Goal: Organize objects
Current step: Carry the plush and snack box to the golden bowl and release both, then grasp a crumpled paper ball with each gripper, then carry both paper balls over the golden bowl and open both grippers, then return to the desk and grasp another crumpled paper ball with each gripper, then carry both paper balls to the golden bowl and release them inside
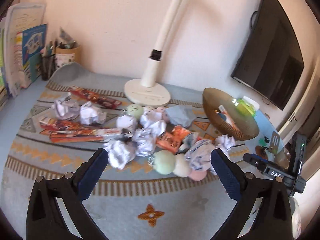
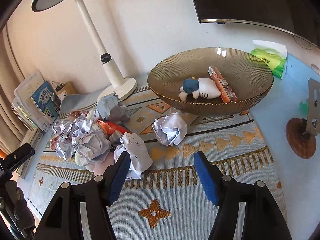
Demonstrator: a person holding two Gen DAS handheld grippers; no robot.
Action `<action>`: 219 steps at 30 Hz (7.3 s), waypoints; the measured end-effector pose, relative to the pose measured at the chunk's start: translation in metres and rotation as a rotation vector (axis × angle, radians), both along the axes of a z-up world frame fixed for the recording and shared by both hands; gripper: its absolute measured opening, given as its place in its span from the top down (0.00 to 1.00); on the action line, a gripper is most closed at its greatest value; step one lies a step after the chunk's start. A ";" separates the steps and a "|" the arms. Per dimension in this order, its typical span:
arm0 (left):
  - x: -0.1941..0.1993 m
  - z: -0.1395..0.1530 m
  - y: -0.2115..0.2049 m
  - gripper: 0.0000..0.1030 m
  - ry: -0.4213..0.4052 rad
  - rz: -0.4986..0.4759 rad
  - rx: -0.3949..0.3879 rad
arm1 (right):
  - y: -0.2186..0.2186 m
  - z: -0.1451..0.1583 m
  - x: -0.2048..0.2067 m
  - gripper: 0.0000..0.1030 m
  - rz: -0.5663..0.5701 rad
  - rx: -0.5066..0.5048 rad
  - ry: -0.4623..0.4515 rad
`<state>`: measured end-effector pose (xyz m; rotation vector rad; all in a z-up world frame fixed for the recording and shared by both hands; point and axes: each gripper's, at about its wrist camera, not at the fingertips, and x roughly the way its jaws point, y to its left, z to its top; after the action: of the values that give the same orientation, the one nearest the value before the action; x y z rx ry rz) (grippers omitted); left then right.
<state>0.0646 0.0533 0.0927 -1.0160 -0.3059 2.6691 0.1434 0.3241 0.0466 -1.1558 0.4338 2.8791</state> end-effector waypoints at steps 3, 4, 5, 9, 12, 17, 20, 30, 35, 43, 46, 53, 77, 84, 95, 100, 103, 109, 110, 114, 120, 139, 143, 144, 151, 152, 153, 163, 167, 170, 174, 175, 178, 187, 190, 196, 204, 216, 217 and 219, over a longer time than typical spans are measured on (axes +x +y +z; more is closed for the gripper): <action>-0.001 -0.030 -0.027 0.01 -0.056 0.078 -0.032 | -0.008 -0.019 -0.006 0.37 -0.018 0.035 -0.030; -0.002 -0.039 -0.033 0.01 -0.066 0.107 -0.047 | -0.011 -0.021 -0.010 0.37 -0.028 0.061 -0.065; -0.004 -0.047 -0.036 0.01 -0.070 0.135 -0.074 | -0.014 -0.020 -0.011 0.37 -0.021 0.075 -0.057; -0.017 -0.067 -0.036 0.01 -0.116 0.246 -0.198 | -0.024 -0.022 -0.011 0.29 0.000 0.124 -0.061; -0.020 -0.073 -0.036 0.01 -0.148 0.222 -0.211 | -0.026 -0.022 -0.012 0.19 -0.009 0.151 -0.065; -0.018 -0.078 -0.040 0.01 -0.181 0.155 -0.154 | -0.026 -0.023 -0.013 0.18 -0.005 0.144 -0.068; -0.019 -0.079 -0.045 0.01 -0.199 0.181 -0.114 | -0.026 -0.024 -0.013 0.18 -0.004 0.141 -0.069; -0.021 -0.084 -0.046 0.01 -0.234 0.212 -0.091 | -0.024 -0.024 -0.011 0.18 0.002 0.119 -0.064; -0.019 -0.079 -0.042 0.01 -0.213 0.204 -0.115 | -0.016 -0.012 0.005 0.18 0.011 0.065 0.038; -0.045 -0.054 -0.014 0.01 -0.125 0.114 -0.164 | -0.008 -0.011 0.002 0.18 0.072 -0.033 0.043; -0.063 -0.063 -0.009 0.01 -0.162 0.112 -0.173 | -0.007 -0.015 -0.006 0.18 0.151 -0.220 -0.007; -0.072 -0.071 -0.004 0.40 -0.167 0.059 -0.122 | -0.041 -0.024 -0.036 0.28 0.115 -0.204 -0.064; -0.005 -0.058 0.025 0.52 0.013 -0.001 -0.303 | -0.018 -0.013 0.004 0.60 0.059 -0.034 0.046; -0.006 -0.058 0.023 0.52 0.009 0.011 -0.296 | -0.022 -0.013 0.007 0.59 0.085 -0.020 0.059; -0.039 0.033 0.101 0.53 0.090 -0.238 -0.199 | 0.040 0.080 0.026 0.58 -0.050 -0.027 0.239; -0.098 0.066 0.180 0.53 0.065 -0.377 -0.084 | 0.086 0.102 -0.010 0.58 -0.224 0.105 0.221; -0.133 0.056 0.217 0.53 0.002 -0.382 -0.028 | 0.107 0.089 -0.045 0.58 -0.277 0.176 0.100; -0.162 0.029 0.268 0.18 -0.092 -0.429 -0.029 | 0.115 0.081 -0.062 0.50 -0.315 0.352 0.039; -0.161 0.029 0.268 0.18 -0.083 -0.418 -0.036 | 0.113 0.084 -0.056 0.43 -0.308 0.358 0.063; -0.147 0.043 0.247 0.18 -0.035 -0.402 -0.021 | 0.105 0.092 -0.026 0.27 -0.295 0.342 0.128; -0.088 0.078 0.170 0.18 0.087 -0.328 0.038 | 0.068 0.092 0.017 0.15 -0.179 0.248 0.167; -0.014 -0.063 -0.043 0.01 -0.058 0.156 -0.190 | -0.046 -0.018 -0.005 0.06 0.003 0.160 -0.012; -0.015 -0.061 -0.025 0.01 -0.046 0.138 -0.284 | -0.039 -0.023 -0.010 0.06 -0.016 0.122 -0.042; -0.014 -0.062 -0.021 0.01 -0.042 0.129 -0.300 | -0.037 -0.023 -0.010 0.06 -0.020 0.115 -0.043; -0.010 -0.064 -0.012 0.01 -0.030 0.087 -0.343 | -0.036 -0.026 -0.011 0.06 -0.029 0.114 -0.058; -0.010 -0.064 -0.013 0.01 -0.033 0.085 -0.338 | -0.036 -0.026 -0.011 0.06 -0.029 0.113 -0.060; -0.010 -0.064 -0.013 0.01 -0.035 0.085 -0.334 | -0.036 -0.026 -0.011 0.06 -0.030 0.111 -0.062; -0.011 -0.065 -0.013 0.01 -0.041 0.083 -0.335 | -0.037 -0.027 -0.011 0.06 -0.029 0.107 -0.064; -0.009 -0.064 -0.013 0.01 -0.035 0.087 -0.332 | -0.038 -0.027 -0.011 0.06 -0.028 0.109 -0.063; -0.010 -0.064 -0.015 0.01 -0.041 0.082 -0.320 | -0.039 -0.027 -0.010 0.06 -0.030 0.109 -0.064; -0.015 -0.064 -0.017 0.01 -0.069 0.036 -0.279 | -0.040 -0.025 -0.009 0.06 -0.039 0.119 -0.055; -0.019 -0.065 -0.017 0.01 -0.103 -0.033 -0.237 | -0.040 -0.023 -0.006 0.06 -0.056 0.130 -0.037; -0.037 -0.057 -0.030 0.01 -0.138 -0.110 -0.082 | -0.042 -0.012 0.006 0.06 -0.085 0.163 0.037; -0.127 -0.041 -0.021 0.04 -0.158 -0.111 0.001 | -0.073 0.013 -0.006 0.06 0.050 0.005 0.072; -0.142 -0.050 -0.009 0.17 -0.184 -0.134 -0.018 | -0.093 0.014 -0.024 0.06 0.093 0.014 0.051; -0.155 -0.063 0.005 0.25 -0.212 -0.143 -0.032 | -0.121 -0.005 -0.058 0.42 0.128 0.048 -0.037; -0.156 -0.069 -0.007 0.70 -0.249 -0.132 0.050 | -0.099 0.007 -0.034 0.51 0.137 -0.028 0.060; -0.076 -0.017 -0.037 0.70 -0.160 -0.139 0.170 | -0.010 -0.001 0.012 0.50 -0.044 -0.010 0.055; -0.074 -0.020 -0.034 0.70 -0.163 -0.127 0.151 | -0.008 -0.007 0.010 0.50 -0.052 -0.008 0.045; -0.073 -0.028 -0.025 0.70 -0.176 -0.111 0.105 | -0.009 -0.008 0.006 0.50 -0.042 -0.005 0.028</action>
<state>-0.0082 0.0281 0.0643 -1.2002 -0.4082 2.4434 0.1495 0.3151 0.0389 -1.0946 0.4602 2.8627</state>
